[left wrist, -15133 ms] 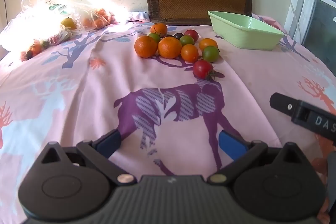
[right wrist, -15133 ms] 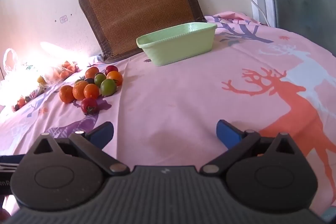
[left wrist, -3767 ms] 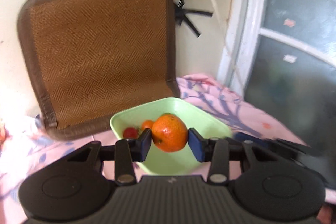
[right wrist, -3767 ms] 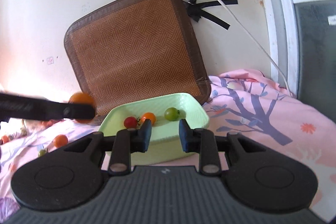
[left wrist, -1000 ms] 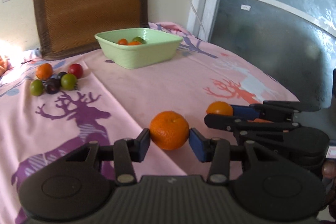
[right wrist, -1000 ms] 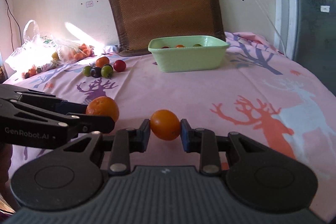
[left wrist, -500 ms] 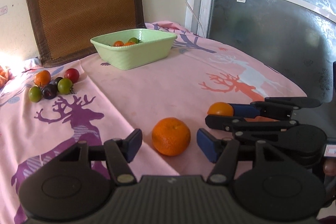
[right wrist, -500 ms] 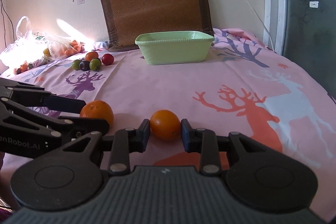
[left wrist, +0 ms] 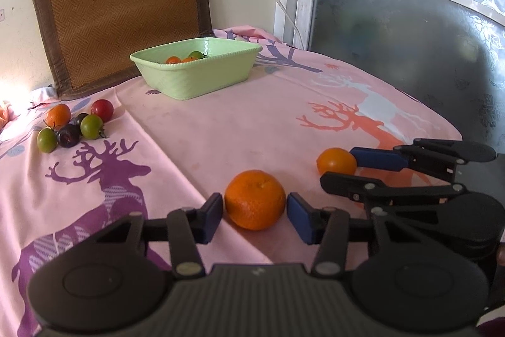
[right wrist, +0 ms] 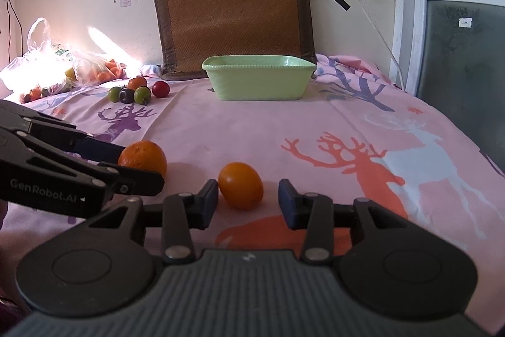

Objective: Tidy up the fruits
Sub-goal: 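Carry both oranges into the green tray and release them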

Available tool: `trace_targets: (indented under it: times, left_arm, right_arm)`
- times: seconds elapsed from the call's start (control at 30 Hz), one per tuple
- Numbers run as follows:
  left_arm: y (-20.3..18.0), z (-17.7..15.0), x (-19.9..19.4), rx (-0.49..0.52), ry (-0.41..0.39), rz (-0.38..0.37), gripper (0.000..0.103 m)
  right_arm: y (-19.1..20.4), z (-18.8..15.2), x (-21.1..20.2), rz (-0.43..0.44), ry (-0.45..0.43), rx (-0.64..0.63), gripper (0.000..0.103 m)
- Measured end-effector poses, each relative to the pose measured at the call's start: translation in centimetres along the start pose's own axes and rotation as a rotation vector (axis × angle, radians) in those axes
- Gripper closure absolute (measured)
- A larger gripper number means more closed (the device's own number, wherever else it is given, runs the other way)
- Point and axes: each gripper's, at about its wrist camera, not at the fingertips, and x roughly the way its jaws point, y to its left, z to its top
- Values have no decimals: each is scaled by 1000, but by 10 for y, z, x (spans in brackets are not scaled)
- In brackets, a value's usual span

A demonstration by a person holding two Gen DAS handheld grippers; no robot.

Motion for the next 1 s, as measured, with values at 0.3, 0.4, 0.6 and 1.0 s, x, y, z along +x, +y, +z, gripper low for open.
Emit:
trace_targets:
  times: [0.3,0.4,0.6,1.0]
  left_arm:
    - [15,32,-2,-12,-32,-18,61]
    - [28,69,0,-13,-80,-6,61]
    - [70,146,41,-90,-131,50,61]
    - [108,165,137,-205,22,80,61]
  right_arm:
    - [-6,18,12,60,-20,11,71]
    - [-21,47,25,85,-67,44,71]
    - [-53,113,84,85,-147,106,71]
    - [-63,128,173,18,-38,114,70]
